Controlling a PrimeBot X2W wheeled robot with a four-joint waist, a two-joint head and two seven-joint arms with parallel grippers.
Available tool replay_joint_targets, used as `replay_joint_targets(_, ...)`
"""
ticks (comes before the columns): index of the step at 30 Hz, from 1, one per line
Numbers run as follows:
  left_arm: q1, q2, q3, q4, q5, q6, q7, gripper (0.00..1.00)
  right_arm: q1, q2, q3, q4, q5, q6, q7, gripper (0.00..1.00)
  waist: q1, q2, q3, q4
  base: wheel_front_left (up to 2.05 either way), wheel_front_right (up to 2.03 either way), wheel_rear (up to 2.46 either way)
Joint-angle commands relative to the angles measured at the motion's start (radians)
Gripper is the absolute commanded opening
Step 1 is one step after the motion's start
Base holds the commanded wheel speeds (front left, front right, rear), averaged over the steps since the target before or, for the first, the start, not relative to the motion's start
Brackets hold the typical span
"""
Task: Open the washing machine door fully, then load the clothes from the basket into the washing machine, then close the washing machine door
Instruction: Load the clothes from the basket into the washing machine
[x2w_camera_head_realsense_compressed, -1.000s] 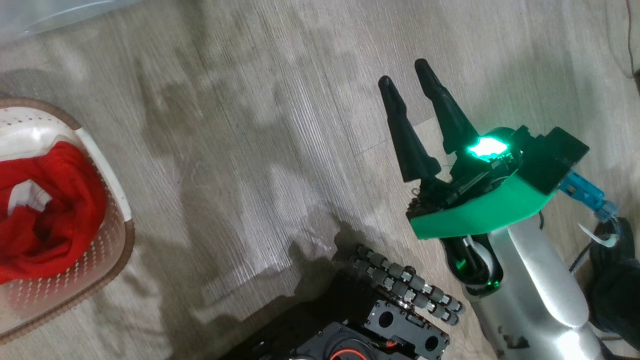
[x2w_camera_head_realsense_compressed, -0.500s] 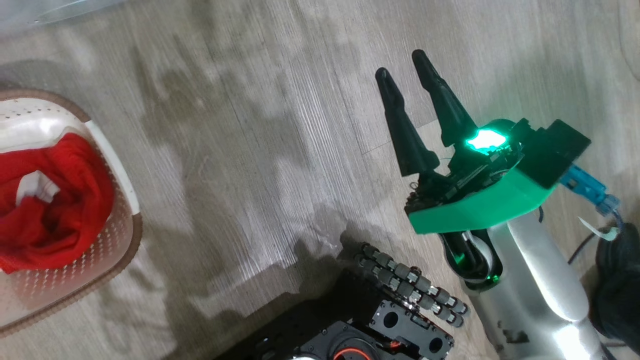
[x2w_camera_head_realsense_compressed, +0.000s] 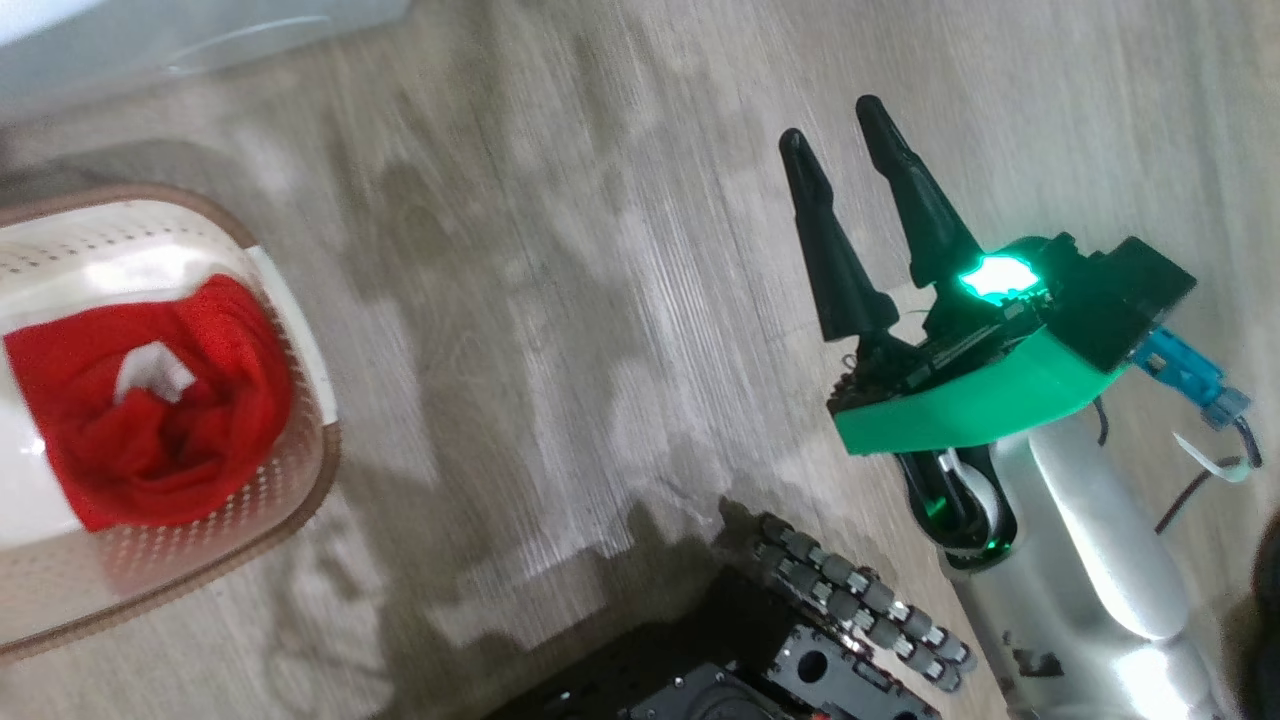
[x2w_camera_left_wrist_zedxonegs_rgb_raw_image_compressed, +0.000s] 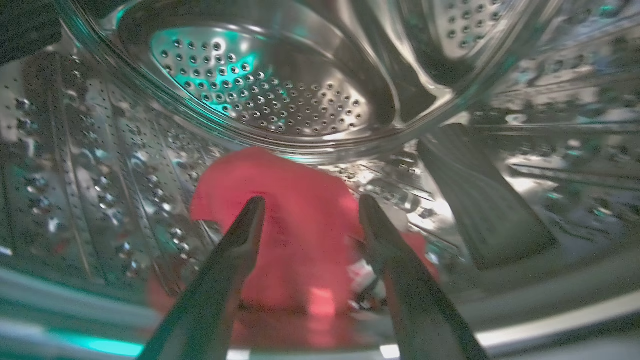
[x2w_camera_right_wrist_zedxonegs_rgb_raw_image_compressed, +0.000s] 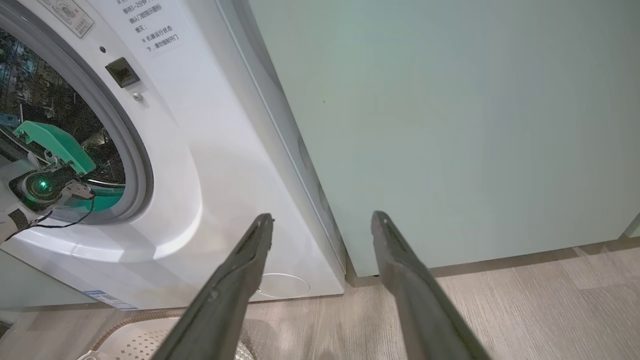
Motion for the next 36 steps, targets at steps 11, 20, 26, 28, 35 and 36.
replay_joint_targets(11,0.357,-0.105,0.041,-0.34,-0.051,0.075,-0.176,1.0,0.073,0.001,-0.06,0.004,-0.097,0.0,-0.009,1.0,0.0,0.0,-0.151,0.133,0.0,0.0,0.0)
replay_joint_targets(20,0.638,-0.199,0.067,-0.635,-0.039,0.135,-0.221,1.0,0.098,0.001,-0.12,0.025,-0.167,0.0,-0.009,1.0,0.0,0.0,-0.245,0.235,0.0,0.0,0.0)
replay_joint_targets(26,0.797,-0.258,0.081,-0.742,0.005,0.165,-0.226,1.0,0.116,0.001,-0.159,0.05,-0.216,0.0,-0.009,1.0,0.0,0.0,-0.311,0.291,0.0,0.0,0.0)
replay_joint_targets(28,0.851,-0.283,0.085,-0.771,0.029,0.169,-0.226,1.0,0.124,0.001,-0.173,0.06,-0.229,0.0,-0.009,1.0,0.0,0.0,-0.335,0.307,0.0,0.0,0.0)
replay_joint_targets(35,0.995,-0.373,0.067,-0.799,0.097,0.147,-0.227,1.0,0.162,0.001,-0.222,0.08,-0.272,0.0,0.014,1.0,0.0,0.0,-0.424,0.355,0.0,0.0,0.0)
replay_joint_targets(36,1.011,-0.383,0.066,-0.799,0.104,0.143,-0.227,1.0,0.169,0.001,-0.228,0.081,-0.276,0.0,0.019,1.0,0.0,0.0,-0.436,0.36,0.0,0.0,0.0)
